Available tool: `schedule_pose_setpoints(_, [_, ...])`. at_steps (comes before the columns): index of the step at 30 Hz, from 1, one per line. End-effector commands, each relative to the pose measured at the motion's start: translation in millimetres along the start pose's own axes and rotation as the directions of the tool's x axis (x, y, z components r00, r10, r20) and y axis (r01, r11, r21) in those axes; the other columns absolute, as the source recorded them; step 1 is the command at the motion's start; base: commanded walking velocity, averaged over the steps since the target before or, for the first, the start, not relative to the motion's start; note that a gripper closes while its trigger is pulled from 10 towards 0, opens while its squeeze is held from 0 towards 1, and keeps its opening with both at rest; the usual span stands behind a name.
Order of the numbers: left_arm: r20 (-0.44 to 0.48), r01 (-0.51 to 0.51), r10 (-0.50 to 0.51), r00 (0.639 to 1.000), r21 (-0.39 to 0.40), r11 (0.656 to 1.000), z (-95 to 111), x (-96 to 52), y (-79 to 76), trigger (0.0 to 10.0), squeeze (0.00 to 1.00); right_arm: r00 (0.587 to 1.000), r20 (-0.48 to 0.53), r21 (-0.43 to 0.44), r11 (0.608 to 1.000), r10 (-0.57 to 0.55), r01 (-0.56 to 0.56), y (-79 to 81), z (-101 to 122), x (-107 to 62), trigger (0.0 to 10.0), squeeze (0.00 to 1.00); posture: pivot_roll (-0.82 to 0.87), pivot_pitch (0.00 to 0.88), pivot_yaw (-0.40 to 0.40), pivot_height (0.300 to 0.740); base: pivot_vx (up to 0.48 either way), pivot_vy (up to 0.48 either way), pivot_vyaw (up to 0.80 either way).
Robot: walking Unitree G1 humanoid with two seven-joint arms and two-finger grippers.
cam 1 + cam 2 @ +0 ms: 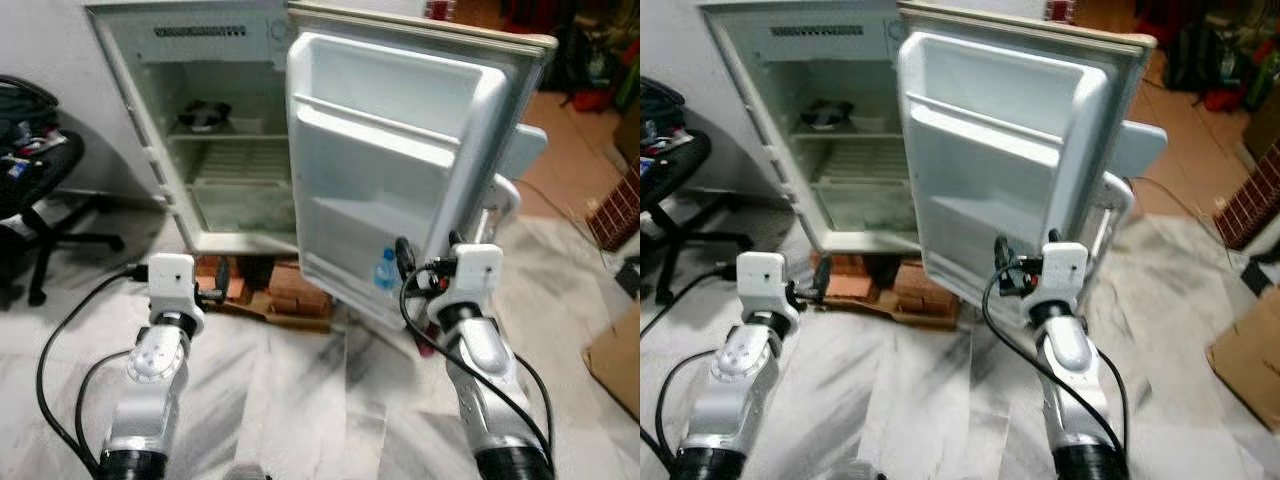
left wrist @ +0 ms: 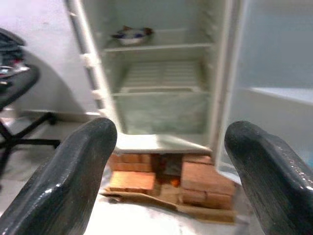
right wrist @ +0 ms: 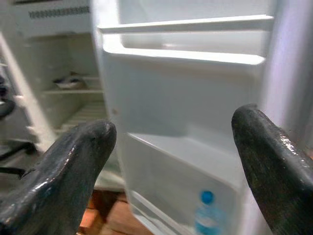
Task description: Restocking fridge
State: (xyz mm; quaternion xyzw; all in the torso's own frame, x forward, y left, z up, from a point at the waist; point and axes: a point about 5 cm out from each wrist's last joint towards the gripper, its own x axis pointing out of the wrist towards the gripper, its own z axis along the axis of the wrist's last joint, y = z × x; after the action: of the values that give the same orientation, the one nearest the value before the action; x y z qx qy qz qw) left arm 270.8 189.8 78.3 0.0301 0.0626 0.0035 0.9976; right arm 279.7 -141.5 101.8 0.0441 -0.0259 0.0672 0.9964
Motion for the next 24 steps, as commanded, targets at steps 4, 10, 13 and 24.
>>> schedule_pose_setpoints(4, [0.015,0.014,-0.014,1.0,0.001,1.0,4.5,1.9,-2.3,10.0,0.0,1.0,0.023,-0.003,1.0,-0.008,0.008,-4.2,6.1,1.1,10.0,0.0,0.04,0.02,0.015,0.74,0.408,-0.19,0.0])
schedule_pose_setpoints(10, [0.014,0.015,-0.015,1.0,0.001,1.0,4.3,2.3,-2.9,10.0,0.0,1.0,0.025,-0.002,1.0,-0.011,0.011,-5.4,6.6,3.0,10.0,0.0,0.05,0.018,0.013,0.74,0.378,-0.268,0.0])
schedule_pose_setpoints(13, [0.013,0.023,-0.023,1.0,-0.007,1.0,4.2,1.9,-3.4,10.0,0.0,1.0,0.025,-0.001,1.0,-0.011,0.011,-5.4,6.5,3.1,10.0,0.0,0.05,0.018,0.011,0.74,0.336,-0.292,0.0])
schedule_pose_setpoints(24, [0.009,0.007,-0.007,1.0,-0.004,1.0,2.7,0.5,-3.6,10.0,0.0,1.0,0.02,0.005,1.0,0.007,-0.007,-4.8,4.4,2.0,10.0,0.0,0.05,0.018,0.008,0.74,0.03,-0.027,0.0])
